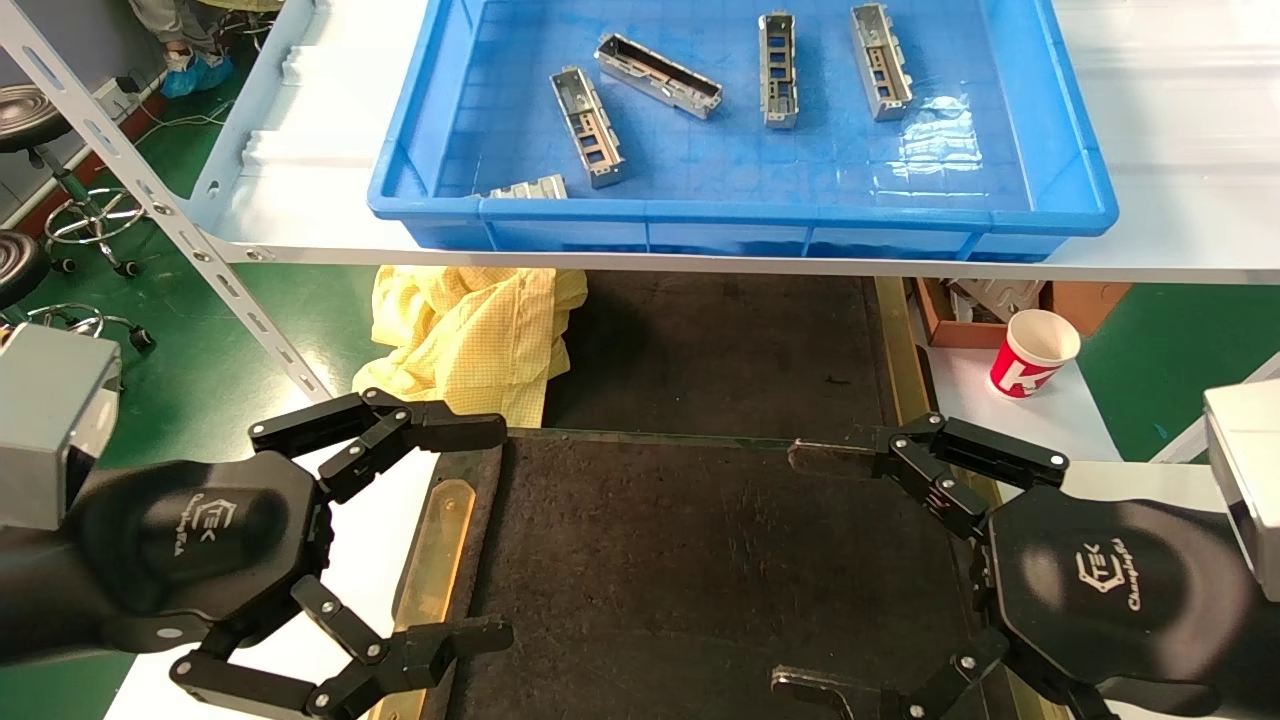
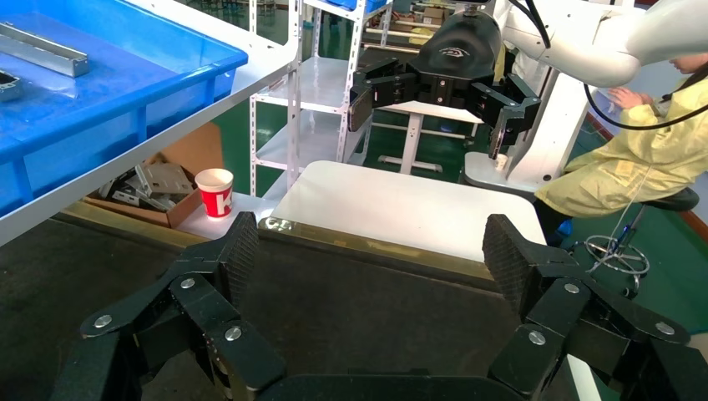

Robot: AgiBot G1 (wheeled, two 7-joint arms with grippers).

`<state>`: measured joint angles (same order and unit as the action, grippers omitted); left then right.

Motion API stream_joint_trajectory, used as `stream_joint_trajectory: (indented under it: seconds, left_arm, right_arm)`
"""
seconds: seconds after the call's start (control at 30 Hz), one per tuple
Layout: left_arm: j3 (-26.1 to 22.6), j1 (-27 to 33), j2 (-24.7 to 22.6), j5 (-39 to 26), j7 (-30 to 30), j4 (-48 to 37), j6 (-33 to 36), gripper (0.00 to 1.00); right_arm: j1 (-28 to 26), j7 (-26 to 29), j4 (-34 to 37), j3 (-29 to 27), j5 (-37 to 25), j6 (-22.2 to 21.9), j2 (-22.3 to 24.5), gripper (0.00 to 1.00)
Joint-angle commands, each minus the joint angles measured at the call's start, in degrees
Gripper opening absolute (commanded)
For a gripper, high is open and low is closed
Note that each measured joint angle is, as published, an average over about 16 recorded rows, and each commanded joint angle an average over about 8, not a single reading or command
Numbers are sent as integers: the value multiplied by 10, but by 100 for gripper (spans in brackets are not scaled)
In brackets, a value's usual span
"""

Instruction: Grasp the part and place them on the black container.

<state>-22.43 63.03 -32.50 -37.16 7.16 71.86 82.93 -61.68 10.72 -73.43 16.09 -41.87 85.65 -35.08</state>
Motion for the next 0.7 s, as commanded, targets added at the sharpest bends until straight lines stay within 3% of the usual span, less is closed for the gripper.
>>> stream_joint_trajectory:
  seconds: [0.03,0.7]
  left_arm:
    - [0,0,0,0,0,0,0,0]
    - [0,0,0,0,0,0,0,0]
  right_arm:
    - [0,0,0,0,0,0,0,100]
    - [0,0,0,0,0,0,0,100]
